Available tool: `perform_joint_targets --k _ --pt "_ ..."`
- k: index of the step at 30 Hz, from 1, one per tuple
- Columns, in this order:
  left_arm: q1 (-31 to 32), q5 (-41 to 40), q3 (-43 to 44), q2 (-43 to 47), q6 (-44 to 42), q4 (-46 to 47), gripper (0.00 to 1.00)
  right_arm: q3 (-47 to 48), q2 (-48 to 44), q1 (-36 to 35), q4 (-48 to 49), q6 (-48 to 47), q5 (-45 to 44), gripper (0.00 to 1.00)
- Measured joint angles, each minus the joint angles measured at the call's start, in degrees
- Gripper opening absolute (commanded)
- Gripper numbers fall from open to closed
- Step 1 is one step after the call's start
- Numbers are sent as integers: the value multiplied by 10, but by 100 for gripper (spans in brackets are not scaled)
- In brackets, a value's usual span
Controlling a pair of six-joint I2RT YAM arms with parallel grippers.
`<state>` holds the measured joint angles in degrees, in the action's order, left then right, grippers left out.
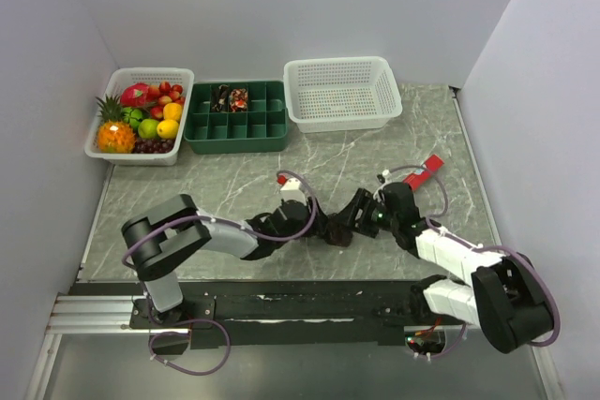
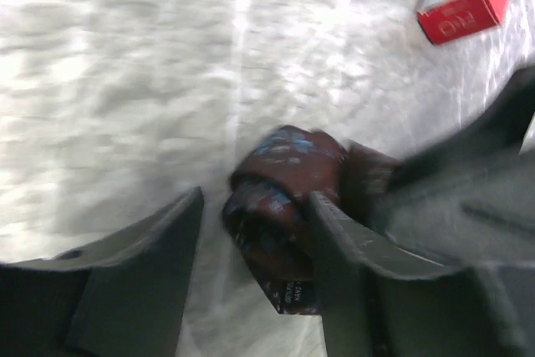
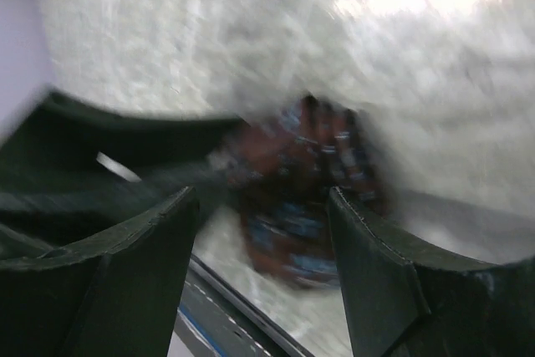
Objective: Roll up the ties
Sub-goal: Roll the tie at the center of the board.
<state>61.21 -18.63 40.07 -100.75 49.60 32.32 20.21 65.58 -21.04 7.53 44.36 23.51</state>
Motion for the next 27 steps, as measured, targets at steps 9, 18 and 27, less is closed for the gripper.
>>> perform_joint_targets --k 9,18,27 --pt "-28 51 -18 49 42 -41 74 -45 -29 -12 -5 10 -16 71" --pt "-29 64 -26 49 55 -46 75 -41 -74 -16 -44 6 -17 66" --pt "-36 71 -26 49 46 -48 75 -16 -128 -19 -97 -8 -21 1"
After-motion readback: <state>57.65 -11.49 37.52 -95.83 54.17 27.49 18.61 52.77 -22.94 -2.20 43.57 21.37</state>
